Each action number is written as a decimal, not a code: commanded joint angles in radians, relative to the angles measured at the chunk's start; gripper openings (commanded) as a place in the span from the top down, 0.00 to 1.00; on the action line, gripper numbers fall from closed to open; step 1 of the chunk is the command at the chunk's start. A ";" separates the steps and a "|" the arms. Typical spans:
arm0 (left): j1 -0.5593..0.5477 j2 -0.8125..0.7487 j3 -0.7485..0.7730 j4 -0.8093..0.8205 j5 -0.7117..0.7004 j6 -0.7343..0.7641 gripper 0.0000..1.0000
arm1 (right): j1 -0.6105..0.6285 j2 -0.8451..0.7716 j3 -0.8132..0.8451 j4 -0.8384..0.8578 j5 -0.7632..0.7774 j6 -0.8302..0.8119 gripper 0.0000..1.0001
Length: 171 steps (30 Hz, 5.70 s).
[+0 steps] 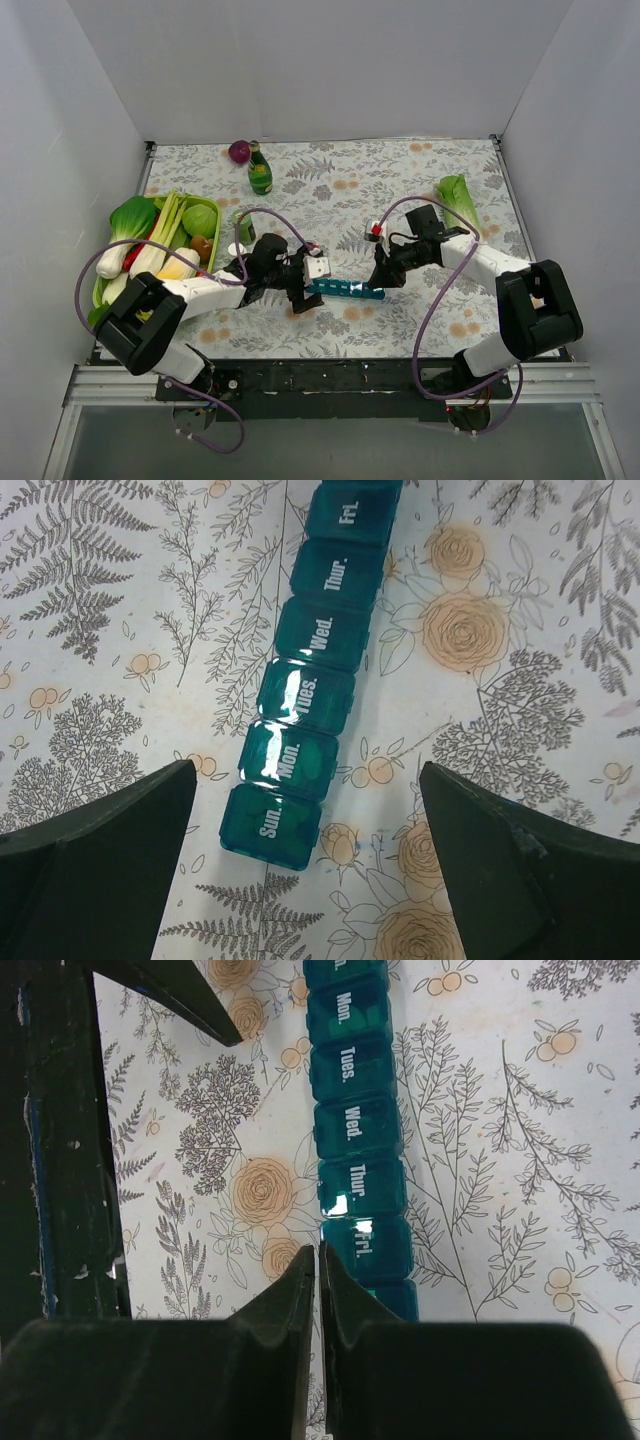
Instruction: Sort the pills into containers
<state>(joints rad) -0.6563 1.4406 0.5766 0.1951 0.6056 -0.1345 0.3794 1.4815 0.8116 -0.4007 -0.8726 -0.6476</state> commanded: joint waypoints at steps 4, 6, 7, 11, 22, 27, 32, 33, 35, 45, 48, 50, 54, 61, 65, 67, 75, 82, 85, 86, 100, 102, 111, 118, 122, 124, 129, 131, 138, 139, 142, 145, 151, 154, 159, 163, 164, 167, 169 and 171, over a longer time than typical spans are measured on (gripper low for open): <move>-0.037 0.066 0.032 0.041 -0.099 0.187 0.07 | -0.005 0.039 0.032 -0.055 -0.037 -0.053 0.89; -0.051 0.105 0.055 0.029 -0.130 0.188 0.10 | -0.005 0.040 0.031 -0.047 -0.034 -0.040 0.89; -0.052 0.119 0.063 0.026 -0.136 0.187 0.11 | -0.007 0.039 0.029 -0.043 -0.029 -0.038 0.90; -0.063 0.164 0.098 0.009 -0.152 0.168 0.26 | -0.007 0.025 0.018 -0.013 -0.023 -0.008 0.91; -0.071 0.185 0.126 -0.112 -0.148 0.142 0.78 | -0.005 -0.015 0.073 -0.050 -0.074 -0.017 0.92; -0.072 0.182 0.124 -0.131 -0.153 0.087 0.81 | -0.007 -0.027 0.084 -0.055 -0.082 -0.004 0.92; -0.075 0.181 0.120 -0.131 -0.159 0.067 0.83 | -0.005 0.060 0.054 0.025 -0.002 0.078 0.92; -0.077 0.178 0.121 -0.131 -0.165 0.064 0.83 | -0.005 0.081 0.051 0.052 0.050 0.116 0.92; -0.080 0.176 0.121 -0.131 -0.167 0.061 0.83 | -0.005 0.164 0.060 0.065 0.113 0.155 0.93; -0.088 0.178 0.123 -0.134 -0.202 0.050 0.86 | -0.007 0.243 0.112 0.011 0.163 0.155 0.96; -0.088 0.178 0.123 -0.138 -0.213 0.052 0.86 | -0.014 0.183 0.152 -0.035 0.074 0.106 0.95; -0.088 0.175 0.123 -0.140 -0.216 0.052 0.87 | -0.017 0.134 0.165 -0.053 0.041 0.065 0.95; -0.089 0.176 0.123 -0.140 -0.217 0.050 0.87 | -0.016 0.080 0.169 -0.069 -0.035 0.046 0.94; -0.095 0.182 0.132 -0.140 -0.225 0.041 0.87 | 0.010 0.146 0.184 -0.030 -0.063 0.120 0.94; -0.097 0.188 0.138 -0.140 -0.231 0.035 0.88 | 0.029 0.247 0.170 -0.004 0.024 0.178 0.95; -0.098 0.187 0.140 -0.140 -0.233 0.032 0.88 | 0.029 0.317 0.166 -0.003 0.099 0.201 0.95; -0.100 0.190 0.141 -0.140 -0.241 0.027 0.88 | 0.027 0.315 0.175 -0.001 0.133 0.203 0.94; -0.100 0.179 0.157 -0.122 -0.286 -0.028 0.76 | 0.015 0.194 0.282 -0.122 0.007 0.075 0.87; -0.100 0.162 0.167 -0.106 -0.300 -0.051 0.62 | 0.015 0.128 0.290 -0.127 0.015 0.060 0.80; -0.100 0.156 0.172 -0.105 -0.302 -0.066 0.56 | 0.015 0.114 0.288 -0.125 0.020 0.060 0.78; -0.100 -0.006 0.180 -0.128 -0.279 -0.135 0.20 | 0.015 -0.101 0.173 -0.161 0.070 -0.196 0.27; -0.098 -0.071 0.174 -0.125 -0.286 -0.186 0.17 | 0.015 -0.145 0.094 -0.159 0.041 -0.399 0.16; -0.080 -0.392 0.269 -0.371 -0.484 -0.525 0.02 | 0.163 -0.074 0.044 0.000 0.227 -0.580 0.04; -0.077 -0.662 0.224 -0.500 -0.590 -0.626 0.02 | 0.300 0.124 0.162 0.056 0.418 -0.403 0.06; -0.077 -0.764 0.194 -0.562 -0.622 -0.683 0.02 | 0.337 0.184 0.190 0.069 0.494 -0.344 0.08; -0.077 -0.795 0.177 -0.589 -0.630 -0.711 0.02 | 0.349 0.206 0.199 0.079 0.509 -0.330 0.10; -0.077 -0.864 0.172 -0.637 -0.664 -0.751 0.02 | 0.358 0.256 0.228 0.082 0.569 -0.242 0.22; -0.077 -0.878 0.178 -0.645 -0.670 -0.761 0.02 | 0.360 0.279 0.254 0.072 0.593 -0.218 0.31; -0.077 -0.898 0.218 -0.684 -0.690 -0.783 0.02 | 0.358 0.330 0.334 0.071 0.658 -0.116 0.51; -0.077 -0.904 0.221 -0.688 -0.695 -0.783 0.02 | 0.358 0.335 0.348 0.071 0.661 -0.110 0.52; -0.077 -0.913 0.235 -0.701 -0.705 -0.789 0.02 | 0.345 0.382 0.434 0.077 0.687 -0.057 0.57; -0.077 -0.919 0.252 -0.721 -0.721 -0.800 0.02 | 0.308 0.474 0.582 0.059 0.687 0.034 0.62; -0.077 -0.921 0.276 -0.753 -0.760 -0.806 0.02 | 0.270 0.657 0.855 0.077 0.684 0.166 0.62; -0.077 -0.916 0.284 -0.760 -0.780 -0.812 0.02 | 0.260 0.762 1.031 0.042 0.727 0.227 0.61; -0.077 -0.914 0.287 -0.769 -0.802 -0.826 0.02 | 0.240 0.937 1.267 -0.020 0.770 0.275 0.56; -0.077 -0.921 0.287 -0.776 -0.808 -0.838 0.02 | 0.230 0.967 1.321 0.008 0.756 0.286 0.37; -0.077 -0.922 0.284 -0.777 -0.808 -0.846 0.02 | 0.227 0.968 1.322 0.010 0.750 0.287 0.30; -0.077 -0.922 0.287 -0.781 -0.803 -0.856 0.02 | 0.227 0.959 1.322 0.013 0.742 0.287 0.22; -0.077 -0.924 0.293 -0.783 -0.800 -0.860 0.02 | 0.227 0.941 1.318 0.016 0.735 0.287 0.20; -0.077 -0.927 0.299 -0.787 -0.802 -0.864 0.02 | 0.227 0.916 1.293 0.028 0.725 0.287 0.19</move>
<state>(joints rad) -0.7361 0.5232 0.8318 -0.5766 -0.1841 -0.9817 0.6090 2.4546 2.0869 -0.3931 -0.1223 -0.3748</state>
